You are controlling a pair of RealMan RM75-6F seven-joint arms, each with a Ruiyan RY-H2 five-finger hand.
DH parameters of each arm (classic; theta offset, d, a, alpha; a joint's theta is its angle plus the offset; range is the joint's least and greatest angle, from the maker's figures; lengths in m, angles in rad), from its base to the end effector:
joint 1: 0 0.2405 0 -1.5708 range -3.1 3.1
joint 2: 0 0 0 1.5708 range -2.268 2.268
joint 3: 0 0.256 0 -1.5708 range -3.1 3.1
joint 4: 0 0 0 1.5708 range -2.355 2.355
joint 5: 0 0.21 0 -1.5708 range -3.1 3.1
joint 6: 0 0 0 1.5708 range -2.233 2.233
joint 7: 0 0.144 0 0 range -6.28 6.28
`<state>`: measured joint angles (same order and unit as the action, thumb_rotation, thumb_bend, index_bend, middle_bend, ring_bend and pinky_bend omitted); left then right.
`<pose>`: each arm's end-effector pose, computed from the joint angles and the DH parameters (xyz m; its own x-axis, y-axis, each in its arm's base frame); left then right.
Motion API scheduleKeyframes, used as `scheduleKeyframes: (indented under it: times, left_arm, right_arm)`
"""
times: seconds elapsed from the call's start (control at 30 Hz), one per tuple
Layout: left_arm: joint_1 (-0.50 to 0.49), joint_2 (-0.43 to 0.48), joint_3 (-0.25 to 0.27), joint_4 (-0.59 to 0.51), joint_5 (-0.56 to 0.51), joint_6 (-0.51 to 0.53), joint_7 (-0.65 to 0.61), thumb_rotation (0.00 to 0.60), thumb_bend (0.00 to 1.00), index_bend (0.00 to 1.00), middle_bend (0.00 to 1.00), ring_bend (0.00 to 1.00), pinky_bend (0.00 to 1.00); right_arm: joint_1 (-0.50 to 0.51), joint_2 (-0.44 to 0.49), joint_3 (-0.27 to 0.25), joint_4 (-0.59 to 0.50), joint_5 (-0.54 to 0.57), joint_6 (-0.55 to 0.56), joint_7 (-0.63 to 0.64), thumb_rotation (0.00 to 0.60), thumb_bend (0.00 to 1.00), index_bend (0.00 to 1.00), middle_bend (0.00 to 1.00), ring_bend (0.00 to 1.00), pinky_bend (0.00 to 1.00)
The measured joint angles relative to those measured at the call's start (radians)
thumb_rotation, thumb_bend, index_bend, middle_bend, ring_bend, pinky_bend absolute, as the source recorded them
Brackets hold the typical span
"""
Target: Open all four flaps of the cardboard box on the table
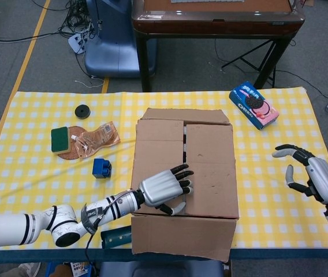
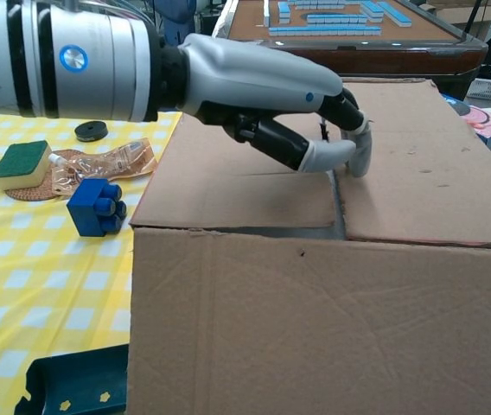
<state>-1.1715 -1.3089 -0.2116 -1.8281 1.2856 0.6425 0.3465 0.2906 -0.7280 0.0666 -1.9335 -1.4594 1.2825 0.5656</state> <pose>0.0330 0.3034 0.0053 0.6872 0.1187 0.7167 0.3734 -0.9039 -0.2084 -0.2366 -0.2303 0.2226 -0.0689 -0.1682 0.9833 -0.9918 -0.0948 -0.0857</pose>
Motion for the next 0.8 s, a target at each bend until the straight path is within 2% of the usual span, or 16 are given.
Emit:
scheduleKeyframes:
  times: [0.27, 0.8]
  left_arm:
    - [-0.016, -0.015, 0.029, -0.004, -0.079, 0.061, 0.149, 0.087, 0.57, 0.42, 0.31, 0.06, 0.0]
    - [-0.032, -0.031, 0.064, -0.016, -0.108, 0.134, 0.256, 0.086, 0.57, 0.5, 0.42, 0.13, 0.0]
  right_arm:
    - [-0.014, 0.0, 0.007, 0.007, -0.003, -0.002, 0.013, 0.6, 0.68, 0.32, 0.24, 0.21, 0.21]
    - [-0.034, 0.002, 0.019, 0.005, -0.017, 0.004, 0.016, 0.6, 0.68, 0.32, 0.24, 0.21, 0.21]
